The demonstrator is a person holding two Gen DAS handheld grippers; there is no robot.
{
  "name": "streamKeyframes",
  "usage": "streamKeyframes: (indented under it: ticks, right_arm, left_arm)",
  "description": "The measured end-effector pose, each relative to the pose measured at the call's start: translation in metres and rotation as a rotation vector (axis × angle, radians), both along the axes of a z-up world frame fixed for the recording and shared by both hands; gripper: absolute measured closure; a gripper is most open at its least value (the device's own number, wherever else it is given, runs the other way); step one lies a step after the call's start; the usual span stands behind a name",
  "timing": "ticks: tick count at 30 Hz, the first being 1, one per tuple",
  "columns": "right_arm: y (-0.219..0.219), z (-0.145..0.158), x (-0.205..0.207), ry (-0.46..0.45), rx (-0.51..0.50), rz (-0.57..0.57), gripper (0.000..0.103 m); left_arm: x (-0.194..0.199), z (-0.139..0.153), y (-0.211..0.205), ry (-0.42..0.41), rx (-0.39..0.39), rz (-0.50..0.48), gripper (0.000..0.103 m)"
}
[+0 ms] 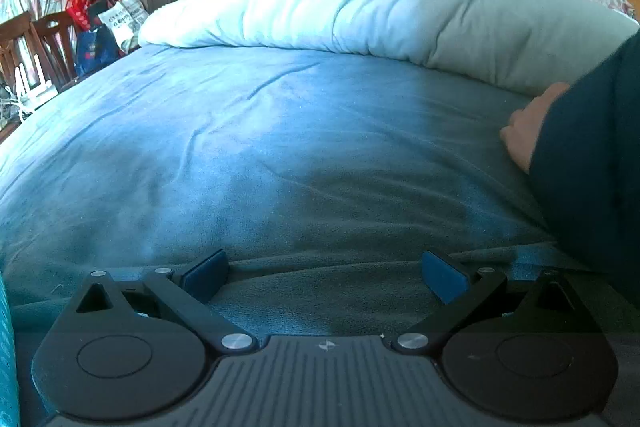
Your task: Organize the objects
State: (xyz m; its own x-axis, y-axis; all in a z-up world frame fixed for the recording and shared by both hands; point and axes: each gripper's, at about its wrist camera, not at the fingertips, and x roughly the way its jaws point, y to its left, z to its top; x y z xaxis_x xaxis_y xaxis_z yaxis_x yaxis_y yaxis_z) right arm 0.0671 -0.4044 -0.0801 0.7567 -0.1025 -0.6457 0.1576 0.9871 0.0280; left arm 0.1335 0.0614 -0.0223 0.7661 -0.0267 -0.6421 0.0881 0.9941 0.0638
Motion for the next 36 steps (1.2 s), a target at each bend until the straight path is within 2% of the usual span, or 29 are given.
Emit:
streamKeyframes:
  ticks: [36]
  right_arm:
    - [0.0002,0.0044,-0.0073,0.001,-0.001,0.017,0.0]
  left_arm:
    - [-0.0008,0.0019,0.0003,0.001,-0.001,0.0,0.0]
